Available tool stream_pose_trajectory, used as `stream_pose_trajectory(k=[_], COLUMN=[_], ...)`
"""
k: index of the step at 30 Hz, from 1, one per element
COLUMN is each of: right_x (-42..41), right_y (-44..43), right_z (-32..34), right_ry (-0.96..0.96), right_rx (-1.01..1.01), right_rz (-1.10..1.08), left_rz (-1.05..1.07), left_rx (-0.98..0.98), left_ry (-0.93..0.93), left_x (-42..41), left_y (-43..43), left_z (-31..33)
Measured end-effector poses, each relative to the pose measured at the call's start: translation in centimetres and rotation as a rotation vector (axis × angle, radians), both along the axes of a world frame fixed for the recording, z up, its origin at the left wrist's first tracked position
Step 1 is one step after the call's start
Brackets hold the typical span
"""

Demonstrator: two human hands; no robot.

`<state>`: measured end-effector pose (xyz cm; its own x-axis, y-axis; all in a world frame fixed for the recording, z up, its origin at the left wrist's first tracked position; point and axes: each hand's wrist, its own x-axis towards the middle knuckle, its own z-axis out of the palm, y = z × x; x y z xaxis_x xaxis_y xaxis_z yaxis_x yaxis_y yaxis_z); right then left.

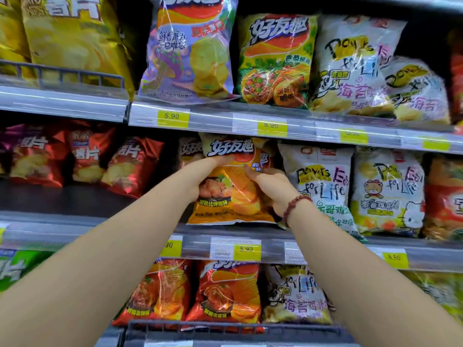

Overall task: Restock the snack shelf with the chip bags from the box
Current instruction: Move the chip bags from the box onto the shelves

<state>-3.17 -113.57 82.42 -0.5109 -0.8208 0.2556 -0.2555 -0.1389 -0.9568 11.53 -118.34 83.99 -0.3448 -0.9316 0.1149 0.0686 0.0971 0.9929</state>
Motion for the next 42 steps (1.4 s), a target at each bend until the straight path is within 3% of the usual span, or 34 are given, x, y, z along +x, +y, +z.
stream_pose_trajectory(k=[8,17,22,29,36,42], right_x=[-1.8,-2.4,-2.3,-2.1,-0.8,1.9], right_y=[-0.2,-1.6,-1.1,-0.7,1.5,5.0], right_z=[-0.3,-1.4,-2.9,-3.1,-1.7,-3.2], right_ry=[0.186,0.204,0.201,0.174,0.173,0.358], right_rx=[-0.004,-0.01,-0.045,-0.047,-0.029,-0.007], right_rz=[-0.072,-0.156,-0.146,-0.158,-0.193,-0.343], left_rz=[-0.017,-0.074,-0.062,-0.064,0.083,0.023], left_rx=[-0.092,-0.127,-0.182,-0.098,-0.087,-0.141], left_ry=[0.126,0.02,-0.008,-0.073,-0.062,-0.025], left_x=[-4.5,-4.9,-3.9,-2.4,1.1,6.4], left_y=[-1.8,-2.4,-1.8,-1.4,-0.4,2.3], left_z=[-1.6,-2.1,-2.9,-4.1,-4.6,-4.7])
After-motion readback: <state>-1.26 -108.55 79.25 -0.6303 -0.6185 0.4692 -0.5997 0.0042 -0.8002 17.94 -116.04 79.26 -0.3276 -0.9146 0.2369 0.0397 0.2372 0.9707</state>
